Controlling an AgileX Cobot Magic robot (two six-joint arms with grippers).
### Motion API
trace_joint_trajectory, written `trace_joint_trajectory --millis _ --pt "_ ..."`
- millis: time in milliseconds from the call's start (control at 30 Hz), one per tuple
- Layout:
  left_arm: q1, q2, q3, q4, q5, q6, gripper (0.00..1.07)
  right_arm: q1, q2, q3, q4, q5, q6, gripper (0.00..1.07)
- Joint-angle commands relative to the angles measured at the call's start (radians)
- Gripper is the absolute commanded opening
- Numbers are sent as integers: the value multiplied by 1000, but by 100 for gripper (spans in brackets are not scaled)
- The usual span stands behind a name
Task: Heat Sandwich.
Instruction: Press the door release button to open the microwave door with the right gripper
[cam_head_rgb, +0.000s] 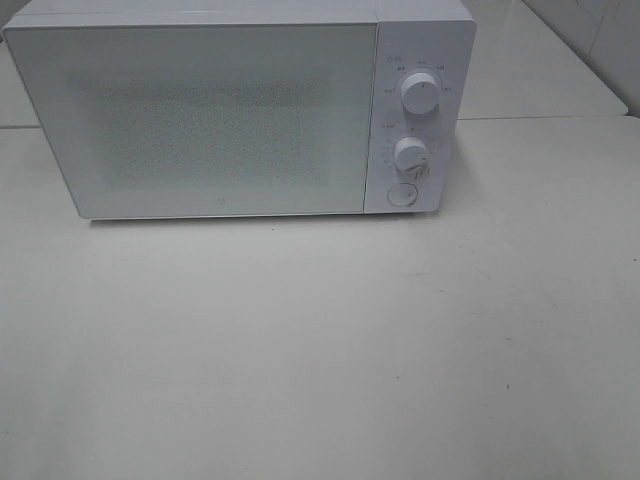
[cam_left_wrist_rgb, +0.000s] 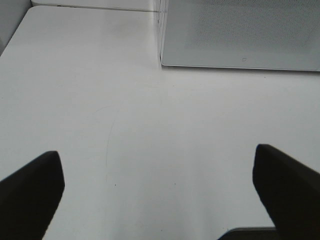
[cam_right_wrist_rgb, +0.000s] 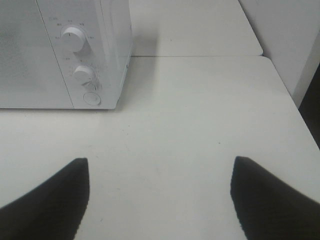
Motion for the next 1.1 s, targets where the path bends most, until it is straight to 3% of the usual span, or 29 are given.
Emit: trace_joint_trajectory --millis 33,567,800,1100 --pt "4 -17 2 0 -5 0 97 -2 39 4 0 -101 18 76" --pt "4 -17 2 0 -5 0 97 -2 294 132 0 -516 20 76" --pt "4 -17 2 0 -5 0 97 -2 489 202 27 -839 24 76" --pt "4 -17 2 0 -5 0 97 -2 745 220 23 -1195 24 76"
